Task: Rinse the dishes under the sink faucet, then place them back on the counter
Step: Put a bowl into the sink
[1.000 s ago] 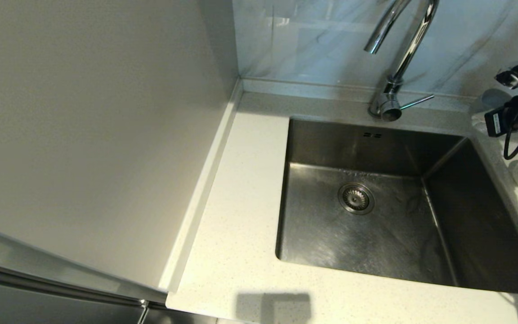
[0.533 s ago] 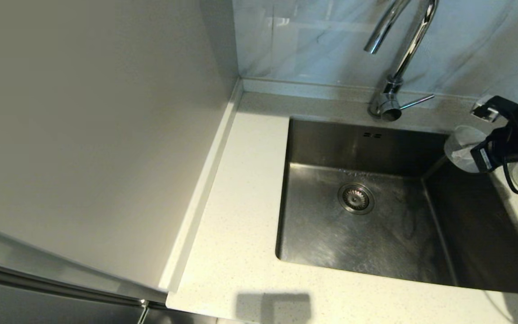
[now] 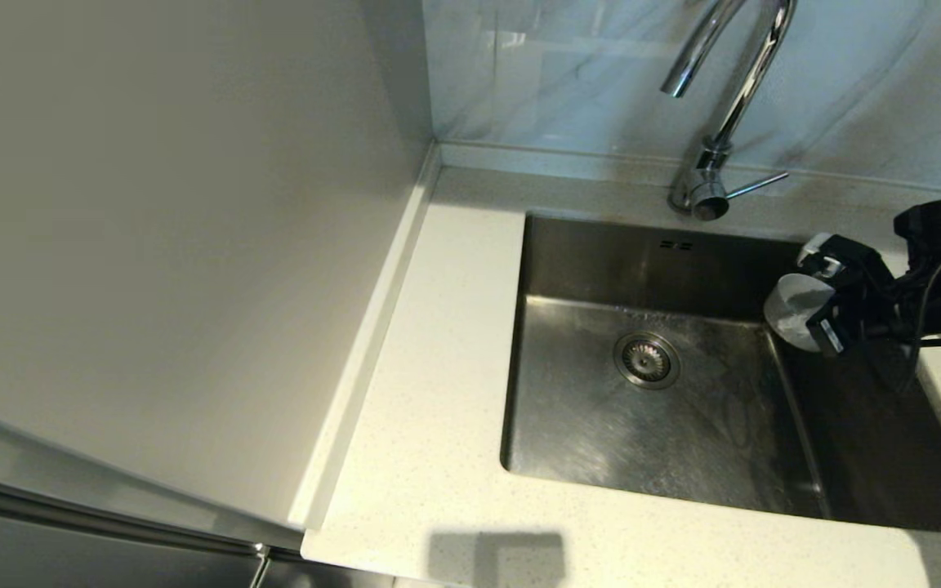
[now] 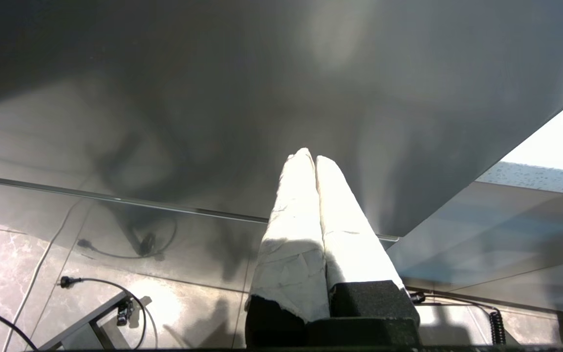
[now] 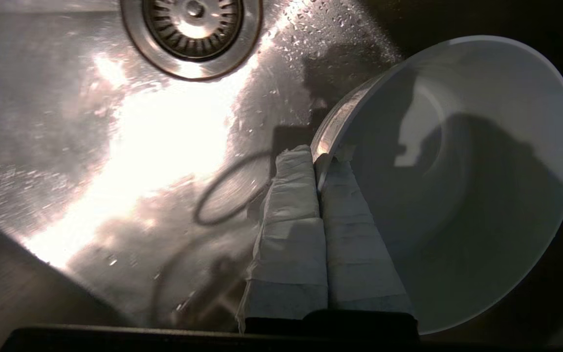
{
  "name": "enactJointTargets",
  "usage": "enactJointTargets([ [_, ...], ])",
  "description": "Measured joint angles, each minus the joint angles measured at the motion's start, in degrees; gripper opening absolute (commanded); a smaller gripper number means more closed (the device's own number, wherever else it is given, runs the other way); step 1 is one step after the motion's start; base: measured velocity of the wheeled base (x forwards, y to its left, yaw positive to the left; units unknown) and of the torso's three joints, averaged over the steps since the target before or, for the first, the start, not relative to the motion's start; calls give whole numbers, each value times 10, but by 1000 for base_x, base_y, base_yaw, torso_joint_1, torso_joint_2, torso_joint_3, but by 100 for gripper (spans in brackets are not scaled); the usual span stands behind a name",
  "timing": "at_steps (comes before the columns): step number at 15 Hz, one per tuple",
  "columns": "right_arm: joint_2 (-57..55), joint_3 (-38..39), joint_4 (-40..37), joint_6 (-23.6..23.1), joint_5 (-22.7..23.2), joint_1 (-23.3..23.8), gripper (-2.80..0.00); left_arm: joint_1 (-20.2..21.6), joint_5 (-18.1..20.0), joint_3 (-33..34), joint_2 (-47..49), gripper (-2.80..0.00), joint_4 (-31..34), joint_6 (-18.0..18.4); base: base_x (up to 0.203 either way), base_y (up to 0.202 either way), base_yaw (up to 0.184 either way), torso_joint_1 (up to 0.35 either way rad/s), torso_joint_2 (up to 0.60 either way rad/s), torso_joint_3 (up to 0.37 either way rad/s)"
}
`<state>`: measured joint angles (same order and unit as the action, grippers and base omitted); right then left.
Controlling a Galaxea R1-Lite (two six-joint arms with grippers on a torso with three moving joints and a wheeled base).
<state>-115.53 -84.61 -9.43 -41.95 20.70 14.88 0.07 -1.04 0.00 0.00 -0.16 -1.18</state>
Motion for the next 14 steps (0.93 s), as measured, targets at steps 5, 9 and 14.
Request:
enactJointTargets([
  [5,-101,2,141,-1,-1,-4,-280,0,0,0,0,-280,0,0,0,0,0,0,0,0],
  [9,-166,1,221,-1,-3,-16,-280,0,0,0,0,-280,0,0,0,0,0,0,0,0],
  [14,-223,-30,239,1,-70,-32,-280,0,1,0,0,-280,0,0,0,0,0,0,0,0],
])
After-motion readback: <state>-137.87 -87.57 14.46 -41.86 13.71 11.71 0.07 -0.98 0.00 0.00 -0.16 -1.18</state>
